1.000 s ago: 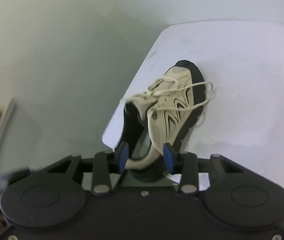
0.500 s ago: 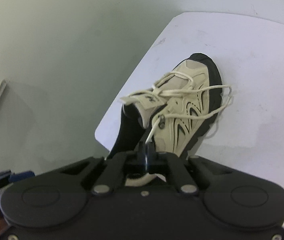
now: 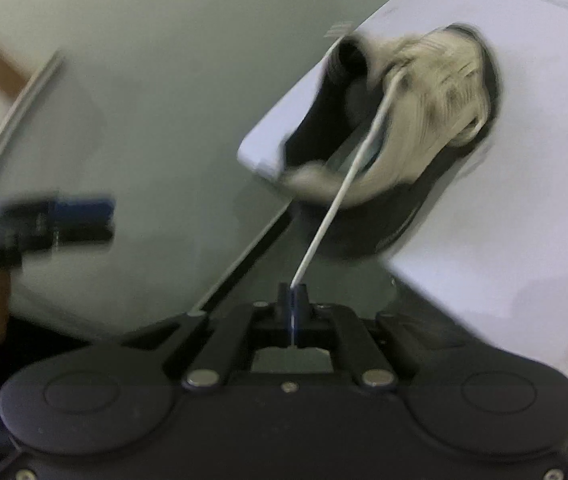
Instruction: Lace up shoes with both hands
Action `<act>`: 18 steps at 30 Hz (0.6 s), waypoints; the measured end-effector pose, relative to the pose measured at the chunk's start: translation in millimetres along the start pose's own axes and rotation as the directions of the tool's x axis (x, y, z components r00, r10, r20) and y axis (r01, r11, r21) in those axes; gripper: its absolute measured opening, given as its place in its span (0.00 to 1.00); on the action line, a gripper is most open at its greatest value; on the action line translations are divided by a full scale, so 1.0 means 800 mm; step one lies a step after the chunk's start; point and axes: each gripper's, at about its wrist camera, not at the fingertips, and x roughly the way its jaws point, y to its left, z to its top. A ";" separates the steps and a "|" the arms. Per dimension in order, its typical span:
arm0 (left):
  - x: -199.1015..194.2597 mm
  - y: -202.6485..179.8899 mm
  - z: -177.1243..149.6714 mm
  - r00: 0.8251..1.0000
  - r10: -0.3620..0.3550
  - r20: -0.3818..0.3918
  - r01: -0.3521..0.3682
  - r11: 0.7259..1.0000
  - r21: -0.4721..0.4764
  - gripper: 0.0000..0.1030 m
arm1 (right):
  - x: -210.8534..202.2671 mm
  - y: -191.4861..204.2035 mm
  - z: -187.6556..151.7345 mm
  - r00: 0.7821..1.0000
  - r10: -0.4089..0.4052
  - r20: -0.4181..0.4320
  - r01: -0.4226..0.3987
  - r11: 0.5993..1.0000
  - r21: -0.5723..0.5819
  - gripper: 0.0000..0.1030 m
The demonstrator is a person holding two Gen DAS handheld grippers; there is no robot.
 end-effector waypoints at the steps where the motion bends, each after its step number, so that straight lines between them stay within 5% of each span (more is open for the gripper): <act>1: 0.000 -0.001 0.000 1.000 -0.001 0.000 0.001 1.000 0.002 0.57 | 0.005 0.011 -0.006 1.000 -0.003 -0.020 0.002 0.999 -0.047 0.00; 8: -0.008 0.001 -0.003 1.000 0.014 0.009 -0.014 1.000 0.002 0.57 | 0.038 0.069 -0.032 0.992 0.000 -0.130 -0.038 0.958 -0.283 0.00; 18: -0.020 0.016 -0.026 0.999 0.049 -0.003 -0.049 0.996 -0.070 0.57 | 0.068 0.106 -0.062 0.951 0.053 -0.303 -0.169 0.912 -0.373 0.00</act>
